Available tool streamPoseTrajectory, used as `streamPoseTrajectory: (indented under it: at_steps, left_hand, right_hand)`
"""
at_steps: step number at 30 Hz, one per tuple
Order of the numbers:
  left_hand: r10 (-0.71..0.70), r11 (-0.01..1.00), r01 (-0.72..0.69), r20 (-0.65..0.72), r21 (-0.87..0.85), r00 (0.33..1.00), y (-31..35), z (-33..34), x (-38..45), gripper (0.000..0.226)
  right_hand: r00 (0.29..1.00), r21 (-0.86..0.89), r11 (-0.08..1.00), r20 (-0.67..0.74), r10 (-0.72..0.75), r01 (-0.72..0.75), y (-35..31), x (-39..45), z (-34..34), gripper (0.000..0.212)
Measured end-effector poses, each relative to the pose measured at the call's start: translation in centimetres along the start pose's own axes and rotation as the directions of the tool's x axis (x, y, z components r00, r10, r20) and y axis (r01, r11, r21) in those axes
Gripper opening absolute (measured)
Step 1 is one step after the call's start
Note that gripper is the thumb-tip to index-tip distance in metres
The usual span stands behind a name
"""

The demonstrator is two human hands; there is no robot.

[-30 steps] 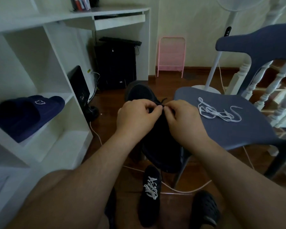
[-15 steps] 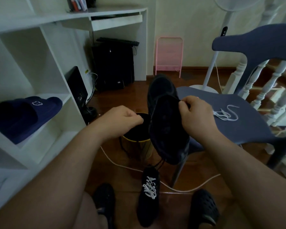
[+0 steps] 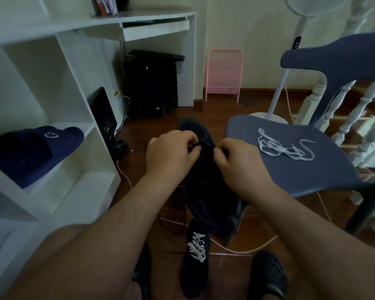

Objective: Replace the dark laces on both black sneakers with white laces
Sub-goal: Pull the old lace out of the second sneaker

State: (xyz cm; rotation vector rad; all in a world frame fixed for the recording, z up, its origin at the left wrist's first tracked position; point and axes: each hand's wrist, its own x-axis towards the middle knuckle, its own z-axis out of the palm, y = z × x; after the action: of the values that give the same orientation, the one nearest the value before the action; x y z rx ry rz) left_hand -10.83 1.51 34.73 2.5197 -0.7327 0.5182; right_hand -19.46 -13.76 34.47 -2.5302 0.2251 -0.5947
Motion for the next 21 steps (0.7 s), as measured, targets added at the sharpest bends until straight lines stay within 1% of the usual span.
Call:
streamPoseTrajectory:
  at_steps: [2, 4, 7, 9, 12, 14, 16, 19, 21]
  left_hand:
    - [0.029, 0.999, -0.028, -0.036, 0.045, 0.999, 0.27, 0.14, -0.11, 0.019]
    - [0.051, 0.998, -0.048, -0.056, 0.051, 0.997, 0.44, 0.13, -0.33, 0.017]
    - [0.086, 0.995, -0.084, -0.039, 0.050, 0.996, 0.38, 0.28, -0.54, 0.012]
    - [0.113, 0.993, -0.113, -0.027, 0.022, 0.993, 0.37, 0.36, -0.56, 0.009]
    - [0.132, 0.991, -0.132, -0.022, -0.035, 0.991, 0.54, 0.32, -0.55, 0.009]
    - [0.127, 0.991, -0.127, -0.002, -0.052, 0.992, 0.46, 0.36, -0.44, 0.009]
    - [0.115, 0.990, -0.112, 0.030, -0.085, 0.993, 0.16, 0.47, -0.27, 0.011]
    - [0.104, 0.986, -0.090, 0.092, -0.140, 0.990, -0.02, 0.56, -0.19, 0.021]
    - [0.089, 0.988, -0.079, 0.072, -0.130, 0.993, 0.12, 0.59, -0.23, 0.020]
  right_hand:
    - [1.000, -0.002, 1.000, -0.005, -0.002, 0.002, 0.20, 0.03, 0.02, 0.023]
    - [1.000, -0.013, 1.000, -0.009, -0.028, 0.028, 0.29, 0.02, -0.02, 0.023]
    - [0.997, -0.039, 0.996, 0.010, -0.076, 0.076, 0.28, 0.02, -0.10, 0.026]
    - [0.995, -0.072, 0.993, 0.034, -0.094, 0.096, 0.33, 0.13, -0.16, 0.028]
    - [0.992, -0.146, 0.982, 0.034, -0.120, 0.124, 0.39, 0.32, -0.04, 0.019]
    - [0.991, -0.184, 0.974, 0.039, -0.131, 0.136, 0.23, 0.26, 0.27, 0.018]
    - [0.993, -0.177, 0.977, 0.014, -0.120, 0.121, 0.21, 0.24, 0.51, 0.019]
    - [0.998, -0.101, 0.993, -0.008, -0.059, 0.057, 0.44, 0.25, 0.30, 0.017]
    - [0.999, -0.069, 0.997, 0.012, -0.046, 0.046, 0.34, 0.11, 0.32, 0.017]
